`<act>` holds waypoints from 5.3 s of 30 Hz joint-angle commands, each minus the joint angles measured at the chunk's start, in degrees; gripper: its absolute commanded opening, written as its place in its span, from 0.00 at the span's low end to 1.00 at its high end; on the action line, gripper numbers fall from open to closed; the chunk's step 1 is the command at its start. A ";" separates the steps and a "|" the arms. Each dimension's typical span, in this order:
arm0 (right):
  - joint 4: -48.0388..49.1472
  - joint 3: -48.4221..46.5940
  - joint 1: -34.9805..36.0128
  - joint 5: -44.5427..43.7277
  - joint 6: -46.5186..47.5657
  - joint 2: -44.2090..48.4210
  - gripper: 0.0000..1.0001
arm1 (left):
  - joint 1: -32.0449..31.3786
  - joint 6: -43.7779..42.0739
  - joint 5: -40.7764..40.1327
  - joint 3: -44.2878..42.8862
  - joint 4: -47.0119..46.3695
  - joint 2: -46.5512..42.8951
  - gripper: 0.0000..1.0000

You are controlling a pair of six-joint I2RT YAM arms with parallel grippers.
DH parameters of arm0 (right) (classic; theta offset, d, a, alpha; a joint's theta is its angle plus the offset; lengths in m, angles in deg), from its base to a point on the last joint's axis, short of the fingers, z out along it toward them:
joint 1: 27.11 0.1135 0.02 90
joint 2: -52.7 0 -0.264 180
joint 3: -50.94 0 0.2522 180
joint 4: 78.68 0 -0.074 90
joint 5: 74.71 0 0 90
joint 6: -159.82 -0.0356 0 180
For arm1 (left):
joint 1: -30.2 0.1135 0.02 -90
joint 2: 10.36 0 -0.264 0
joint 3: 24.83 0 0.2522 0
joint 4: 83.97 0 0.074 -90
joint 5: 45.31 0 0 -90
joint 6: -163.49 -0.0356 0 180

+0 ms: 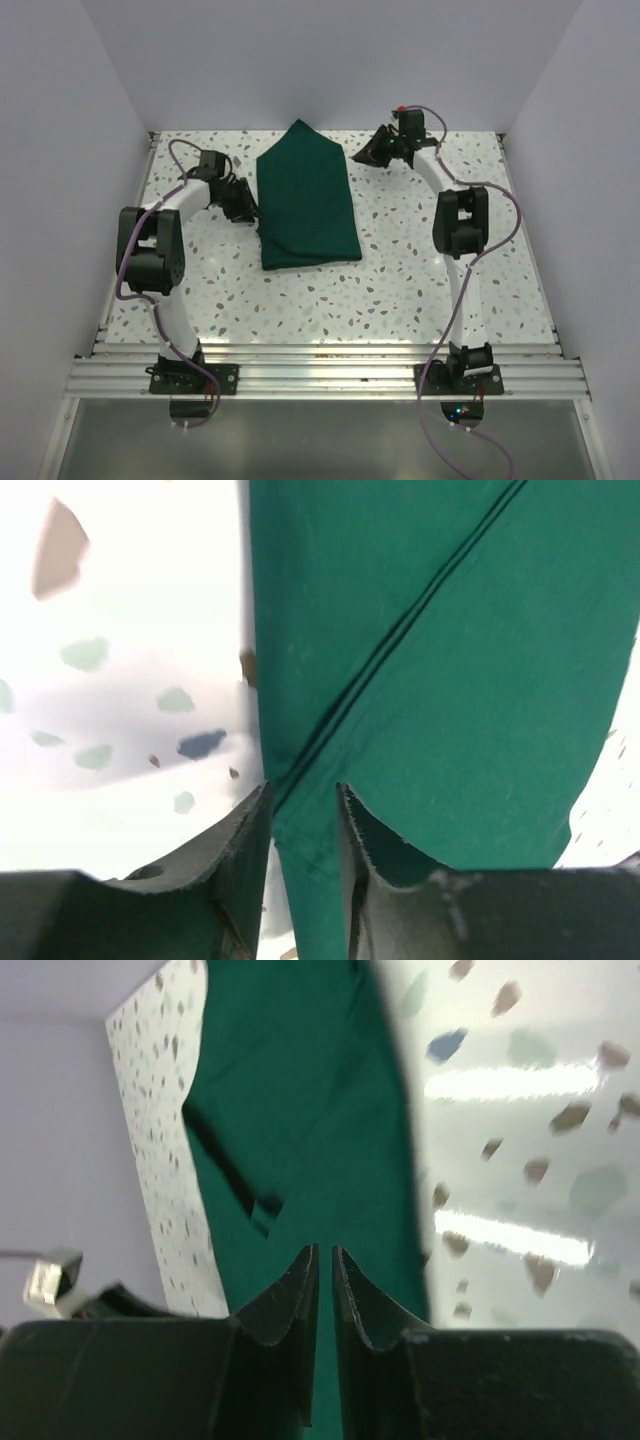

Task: Prepare the surgical pack

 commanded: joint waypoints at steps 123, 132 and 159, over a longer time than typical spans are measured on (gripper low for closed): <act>-4.29 1.33 2.26 1.45 16.17 -0.22 0.65 | 5.00 3.03 -1.38 -11.60 -30.03 15.92 0.61; -7.19 -8.26 2.52 1.97 15.82 -8.31 0.61 | 3.41 4.88 -2.09 -20.81 -29.34 25.24 0.59; -7.10 -7.99 2.79 3.99 14.33 -9.63 0.45 | 2.98 1.80 -6.75 -19.16 -17.90 21.30 0.51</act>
